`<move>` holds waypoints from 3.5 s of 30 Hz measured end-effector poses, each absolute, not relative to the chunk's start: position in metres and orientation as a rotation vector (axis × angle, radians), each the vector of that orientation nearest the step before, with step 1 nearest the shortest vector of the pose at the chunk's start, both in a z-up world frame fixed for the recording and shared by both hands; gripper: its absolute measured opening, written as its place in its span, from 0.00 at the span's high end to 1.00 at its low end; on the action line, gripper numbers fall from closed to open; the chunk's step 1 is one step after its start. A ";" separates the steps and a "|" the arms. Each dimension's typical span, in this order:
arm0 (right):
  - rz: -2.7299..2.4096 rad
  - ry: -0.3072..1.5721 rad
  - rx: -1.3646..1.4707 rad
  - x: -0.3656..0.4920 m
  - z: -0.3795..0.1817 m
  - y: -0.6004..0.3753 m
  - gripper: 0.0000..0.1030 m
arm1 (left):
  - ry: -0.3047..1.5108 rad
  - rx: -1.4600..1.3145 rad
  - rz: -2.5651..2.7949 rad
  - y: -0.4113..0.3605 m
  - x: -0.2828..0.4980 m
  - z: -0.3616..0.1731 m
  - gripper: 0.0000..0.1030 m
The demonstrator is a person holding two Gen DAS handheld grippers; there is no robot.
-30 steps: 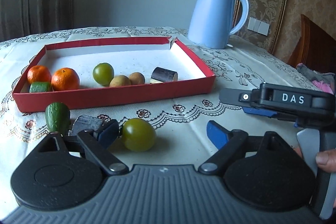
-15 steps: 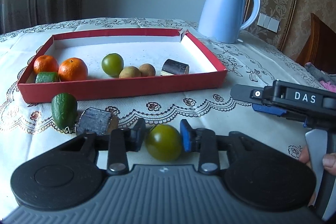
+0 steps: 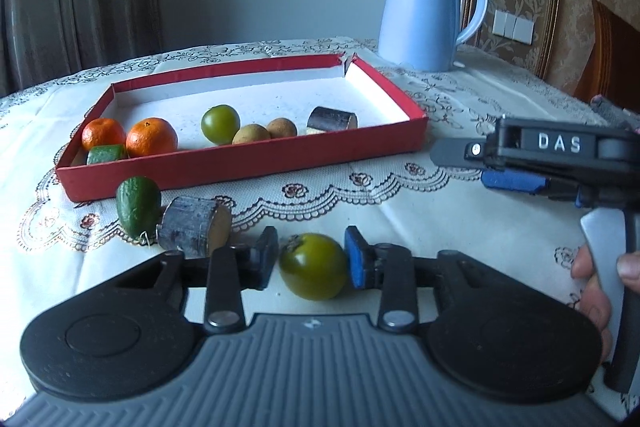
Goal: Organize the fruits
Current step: 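Carry the green tomato into the red tray and open the left tool, then raise the open left tool away from the tray, then move the right tool to the dark sugarcane piece and grasp it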
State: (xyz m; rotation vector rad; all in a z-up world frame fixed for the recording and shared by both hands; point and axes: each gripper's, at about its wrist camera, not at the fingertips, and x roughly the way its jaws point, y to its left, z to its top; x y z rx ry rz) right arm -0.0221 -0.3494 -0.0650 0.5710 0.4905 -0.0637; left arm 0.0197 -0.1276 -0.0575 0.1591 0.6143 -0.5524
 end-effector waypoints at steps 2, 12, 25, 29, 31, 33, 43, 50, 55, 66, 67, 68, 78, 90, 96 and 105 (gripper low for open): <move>-0.064 0.491 0.571 -0.022 -0.065 -0.349 0.25 | 0.612 0.178 -0.518 -0.130 0.018 -0.059 0.53; -0.064 0.490 0.571 -0.022 -0.065 -0.349 0.25 | 0.607 0.213 -0.492 -0.135 0.014 -0.060 0.64; -0.063 0.490 0.571 -0.022 -0.065 -0.349 0.25 | 0.599 0.228 -0.484 -0.139 0.010 -0.060 0.71; -0.063 0.491 0.572 -0.023 -0.065 -0.349 0.25 | 0.590 0.242 -0.453 -0.140 0.009 -0.057 0.71; -0.063 0.491 0.571 -0.023 -0.065 -0.349 0.25 | 0.580 0.231 -0.453 -0.138 0.010 -0.051 0.71; -0.064 0.493 0.568 -0.022 -0.065 -0.349 0.25 | 0.560 0.225 -0.450 -0.136 0.011 -0.042 0.71; -0.071 0.515 0.518 -0.019 -0.063 -0.341 0.23 | 0.496 0.224 -0.334 -0.131 0.070 -0.001 0.71; -0.068 0.522 0.501 -0.018 -0.063 -0.338 0.19 | 0.564 0.209 -0.321 -0.135 0.117 -0.011 0.71; -0.063 0.523 0.501 -0.018 -0.062 -0.338 0.18 | 0.603 0.201 -0.326 -0.139 0.131 -0.022 0.71; -0.050 0.520 0.514 -0.017 -0.062 -0.339 0.15 | 0.471 0.177 -0.272 -0.108 0.088 -0.001 0.13; -0.050 0.520 0.513 -0.018 -0.062 -0.339 0.15 | 0.458 0.172 -0.263 -0.099 0.079 0.002 0.11; -0.050 0.520 0.513 -0.018 -0.062 -0.339 0.15 | 0.448 0.170 -0.252 -0.090 0.070 0.002 0.06; -0.052 0.525 0.499 -0.017 -0.062 -0.337 0.14 | 0.557 0.131 -0.108 -0.011 0.030 -0.031 0.00; 0.103 0.535 0.327 -0.015 -0.051 -0.298 0.14 | 0.623 0.225 -0.069 -0.013 0.040 -0.057 0.00; 0.239 0.537 0.160 -0.007 -0.040 -0.251 0.14 | 0.646 0.199 -0.074 -0.009 0.043 -0.059 0.00; 0.355 0.509 -0.025 0.015 -0.026 -0.199 0.14 | 0.690 0.106 -0.099 0.004 0.053 -0.061 0.00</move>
